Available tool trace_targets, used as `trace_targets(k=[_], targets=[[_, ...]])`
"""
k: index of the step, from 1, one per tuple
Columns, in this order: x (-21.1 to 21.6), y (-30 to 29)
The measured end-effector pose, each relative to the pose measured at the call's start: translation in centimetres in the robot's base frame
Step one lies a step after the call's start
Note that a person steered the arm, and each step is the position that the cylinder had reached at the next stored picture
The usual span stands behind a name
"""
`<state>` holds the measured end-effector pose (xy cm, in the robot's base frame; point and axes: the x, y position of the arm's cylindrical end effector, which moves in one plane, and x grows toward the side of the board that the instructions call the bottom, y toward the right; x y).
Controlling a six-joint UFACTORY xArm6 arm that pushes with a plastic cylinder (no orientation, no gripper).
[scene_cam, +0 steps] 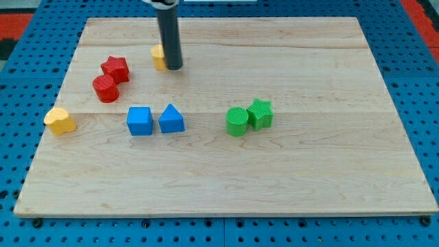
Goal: Slide the yellow heart a bit up
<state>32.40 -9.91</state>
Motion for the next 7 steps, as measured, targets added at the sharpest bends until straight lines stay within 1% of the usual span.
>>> trace_targets(k=[1, 2, 3, 4, 5, 6, 7], targets=[[-0.7, -1.4], [2.1, 4.5], [5.9, 2.1], [6.0, 4.1], [3.1, 14.9], [8.1, 24.2], [16.3, 25.6]])
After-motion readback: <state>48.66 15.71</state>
